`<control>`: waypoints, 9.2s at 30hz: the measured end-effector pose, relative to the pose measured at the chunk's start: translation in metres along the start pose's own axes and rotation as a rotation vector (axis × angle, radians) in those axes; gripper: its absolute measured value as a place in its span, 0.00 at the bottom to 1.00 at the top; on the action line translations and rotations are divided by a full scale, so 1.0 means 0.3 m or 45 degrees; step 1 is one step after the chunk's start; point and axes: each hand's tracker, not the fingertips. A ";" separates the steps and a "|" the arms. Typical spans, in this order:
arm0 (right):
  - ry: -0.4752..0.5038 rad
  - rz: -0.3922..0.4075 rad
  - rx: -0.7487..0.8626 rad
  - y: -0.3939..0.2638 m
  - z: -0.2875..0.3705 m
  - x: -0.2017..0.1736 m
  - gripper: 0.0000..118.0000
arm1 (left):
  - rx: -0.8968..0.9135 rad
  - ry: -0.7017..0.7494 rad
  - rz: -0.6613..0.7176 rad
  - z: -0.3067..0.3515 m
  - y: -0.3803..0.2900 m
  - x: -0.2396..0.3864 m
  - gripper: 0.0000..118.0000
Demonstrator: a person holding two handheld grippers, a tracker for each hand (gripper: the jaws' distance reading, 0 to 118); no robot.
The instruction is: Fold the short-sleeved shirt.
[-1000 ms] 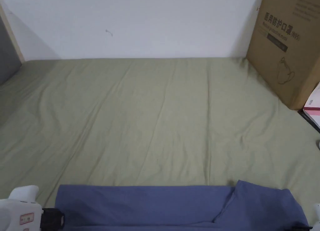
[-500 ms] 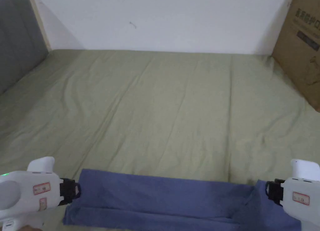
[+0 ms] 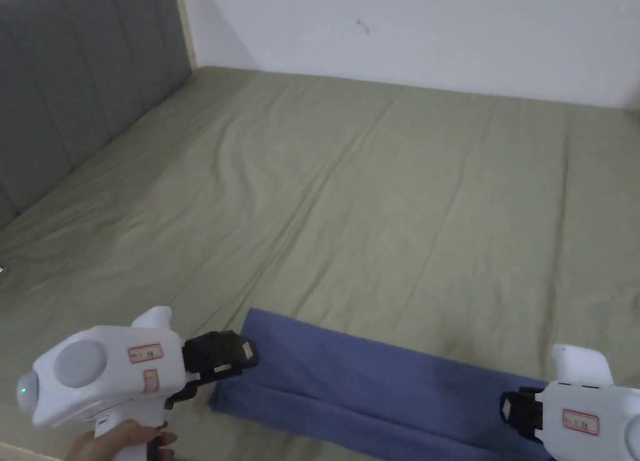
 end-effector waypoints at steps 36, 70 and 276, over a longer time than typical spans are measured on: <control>0.031 -0.346 0.072 -0.110 0.177 0.332 0.00 | -0.226 -0.386 -0.728 -0.192 -0.175 0.931 0.05; -0.031 -0.502 0.118 -0.223 0.236 0.506 0.00 | -0.586 -0.174 -0.685 -0.648 -0.544 0.923 0.02; 0.014 -0.103 -0.121 0.015 0.001 0.003 0.00 | -0.596 -0.514 -0.222 -0.521 -0.148 0.403 0.20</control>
